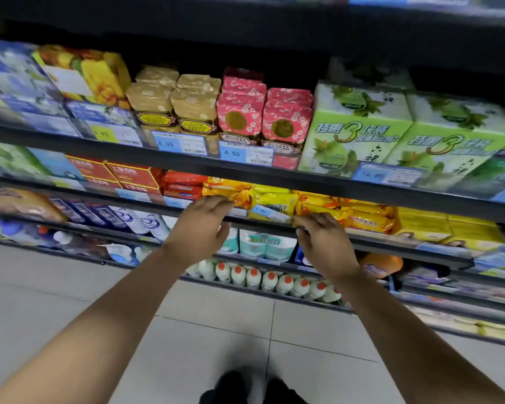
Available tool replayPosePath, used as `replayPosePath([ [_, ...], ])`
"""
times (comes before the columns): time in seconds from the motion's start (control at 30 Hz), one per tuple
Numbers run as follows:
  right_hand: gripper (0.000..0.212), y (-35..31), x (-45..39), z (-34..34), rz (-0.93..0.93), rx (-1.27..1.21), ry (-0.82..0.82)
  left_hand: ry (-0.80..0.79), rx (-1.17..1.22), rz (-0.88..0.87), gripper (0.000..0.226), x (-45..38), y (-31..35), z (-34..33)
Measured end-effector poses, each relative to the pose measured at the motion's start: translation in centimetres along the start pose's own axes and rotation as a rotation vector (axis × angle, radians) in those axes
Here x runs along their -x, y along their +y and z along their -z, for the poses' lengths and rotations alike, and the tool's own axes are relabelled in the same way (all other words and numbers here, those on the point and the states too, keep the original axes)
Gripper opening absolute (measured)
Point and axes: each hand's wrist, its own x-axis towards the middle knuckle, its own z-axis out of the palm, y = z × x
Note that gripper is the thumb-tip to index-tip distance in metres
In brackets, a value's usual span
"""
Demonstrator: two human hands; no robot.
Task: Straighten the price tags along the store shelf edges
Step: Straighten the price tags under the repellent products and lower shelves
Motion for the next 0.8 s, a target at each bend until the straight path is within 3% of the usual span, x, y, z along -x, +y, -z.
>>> replayPosePath([
  [0.17,0.031,0.5,-2.2,-3.6,0.119,-0.031,0.091,0.077,0.01,-0.095,0.041,-3.1,-0.4,-3.1],
  [0.23,0.026,0.7,-2.5,-4.9,0.148,-0.048,0.145,0.067,0.021,-0.146,0.051,-3.6,-0.3,-4.5],
  [0.4,0.04,0.9,-3.1,-5.7,0.122,-0.112,0.223,0.055,0.048,-0.184,0.074,-4.1,-0.6,-5.8],
  [0.8,0.037,1.0,-3.4,-5.2,0.256,-0.047,0.15,0.068,-0.108,-0.242,0.059,-3.3,-0.7,-7.6],
])
